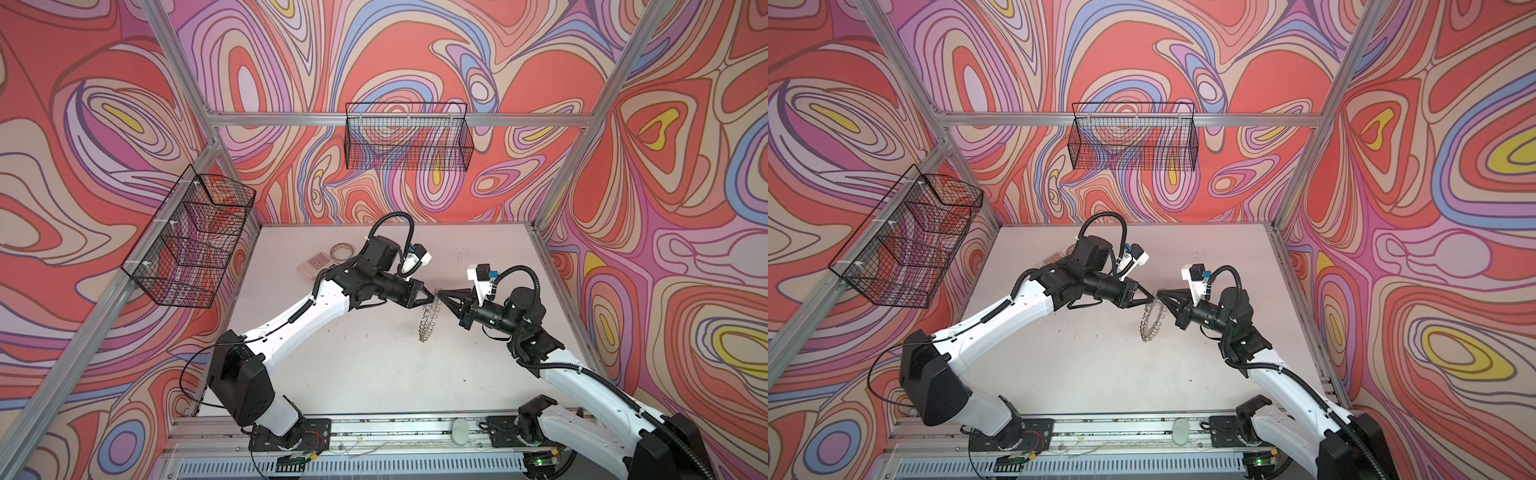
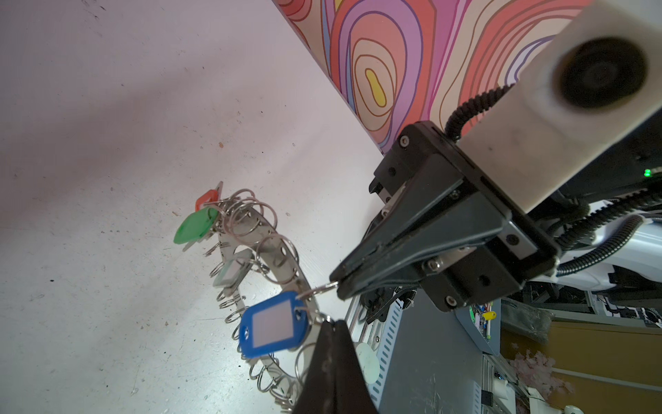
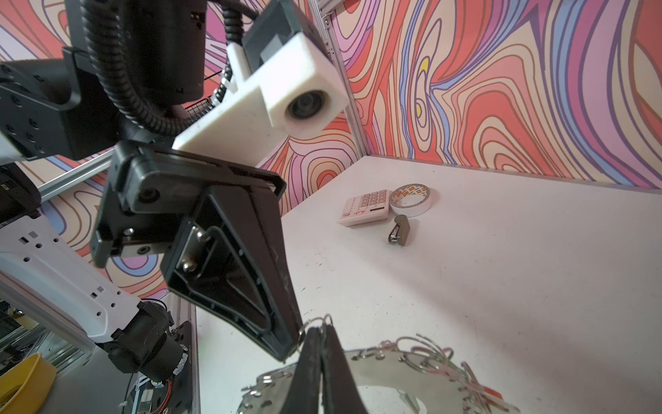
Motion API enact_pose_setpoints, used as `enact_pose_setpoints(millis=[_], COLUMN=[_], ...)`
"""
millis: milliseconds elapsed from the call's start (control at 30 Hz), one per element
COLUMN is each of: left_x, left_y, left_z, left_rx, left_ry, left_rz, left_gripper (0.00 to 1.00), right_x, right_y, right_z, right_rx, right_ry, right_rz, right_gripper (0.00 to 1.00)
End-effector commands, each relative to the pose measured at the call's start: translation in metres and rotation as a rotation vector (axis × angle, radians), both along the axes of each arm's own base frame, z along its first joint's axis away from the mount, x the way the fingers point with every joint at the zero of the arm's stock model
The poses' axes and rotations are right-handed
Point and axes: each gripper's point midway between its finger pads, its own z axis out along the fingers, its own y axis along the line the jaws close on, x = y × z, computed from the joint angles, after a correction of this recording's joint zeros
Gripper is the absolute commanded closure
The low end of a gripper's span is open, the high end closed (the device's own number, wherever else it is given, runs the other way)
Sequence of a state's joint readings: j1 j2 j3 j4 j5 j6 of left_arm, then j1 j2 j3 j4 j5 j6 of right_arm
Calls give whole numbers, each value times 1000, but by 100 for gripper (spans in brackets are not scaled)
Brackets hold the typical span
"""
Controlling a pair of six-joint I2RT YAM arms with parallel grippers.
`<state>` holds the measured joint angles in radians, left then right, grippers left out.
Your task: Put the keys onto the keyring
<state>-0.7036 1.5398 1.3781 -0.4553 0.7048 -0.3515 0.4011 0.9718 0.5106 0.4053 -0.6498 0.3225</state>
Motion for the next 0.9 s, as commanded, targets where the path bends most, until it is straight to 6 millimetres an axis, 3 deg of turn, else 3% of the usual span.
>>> enact_pose_setpoints(millis=[0,600,767,867], left_x=[-3,-9,2,19], left_y=[5,5,11,26], left_z=[17,28,16,-6], left_rx=[-19,-57,1,92], left_ry=[-54,-74,-76,-31], left_rz=[8,-14,50,142], left_gripper=[100,100,100,100], right_x=[-1,-1,-1,-1], right_y=[2,2,2,1], right_z=[12,14,14,14], right_rx=[10,13,12,12], right_ry=[-53,-50,-48,-51], right_rz=[4,5,3,-1], right_gripper=[100,100,100,100])
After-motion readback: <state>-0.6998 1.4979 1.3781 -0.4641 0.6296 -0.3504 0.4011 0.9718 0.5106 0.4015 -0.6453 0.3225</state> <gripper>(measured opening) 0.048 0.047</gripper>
